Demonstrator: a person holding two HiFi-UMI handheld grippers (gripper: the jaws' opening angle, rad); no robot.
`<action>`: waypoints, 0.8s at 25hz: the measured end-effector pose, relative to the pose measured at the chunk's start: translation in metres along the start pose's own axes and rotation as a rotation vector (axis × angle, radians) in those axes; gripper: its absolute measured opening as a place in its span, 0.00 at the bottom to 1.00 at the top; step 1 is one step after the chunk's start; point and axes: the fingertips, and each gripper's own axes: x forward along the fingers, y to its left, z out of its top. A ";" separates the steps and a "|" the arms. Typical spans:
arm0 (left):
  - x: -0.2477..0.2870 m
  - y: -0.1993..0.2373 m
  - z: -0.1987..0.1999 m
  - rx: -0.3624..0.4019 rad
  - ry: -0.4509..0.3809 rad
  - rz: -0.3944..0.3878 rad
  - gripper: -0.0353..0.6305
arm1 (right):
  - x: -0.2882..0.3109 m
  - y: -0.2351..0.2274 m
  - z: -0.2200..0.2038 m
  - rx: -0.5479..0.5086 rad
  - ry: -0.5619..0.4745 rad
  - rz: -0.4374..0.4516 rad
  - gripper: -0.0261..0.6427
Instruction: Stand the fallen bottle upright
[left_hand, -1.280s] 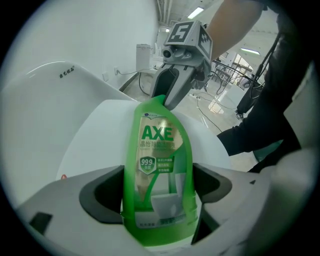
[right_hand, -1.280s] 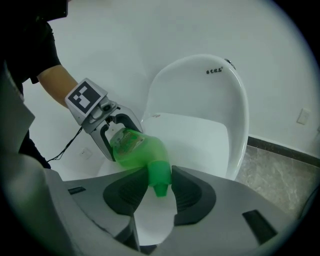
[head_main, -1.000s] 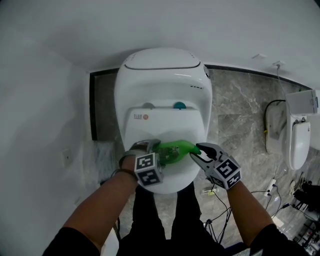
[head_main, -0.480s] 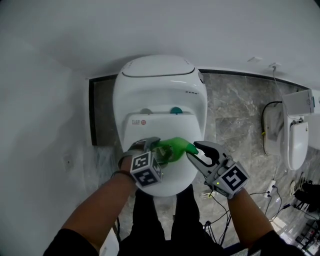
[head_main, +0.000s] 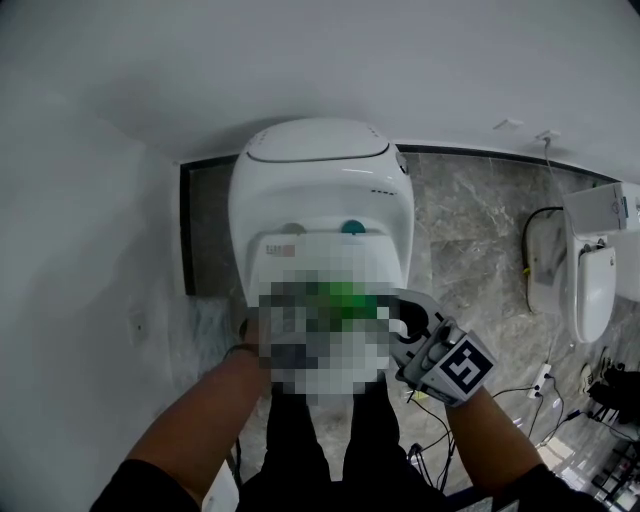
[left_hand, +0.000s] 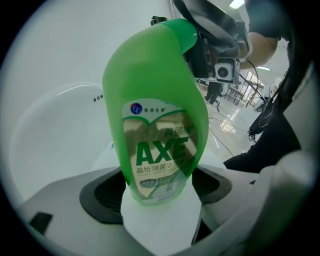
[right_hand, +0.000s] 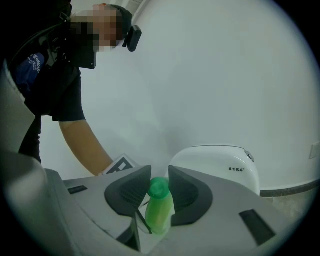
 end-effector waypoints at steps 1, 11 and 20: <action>0.000 0.000 0.000 -0.003 -0.002 0.000 0.70 | 0.001 0.001 0.001 0.004 0.001 0.001 0.23; 0.004 0.002 0.006 0.001 0.005 0.006 0.70 | 0.001 0.003 0.004 -0.007 -0.015 0.030 0.22; 0.008 0.008 -0.001 0.002 -0.028 0.057 0.70 | 0.022 0.035 0.005 -0.037 -0.021 0.104 0.22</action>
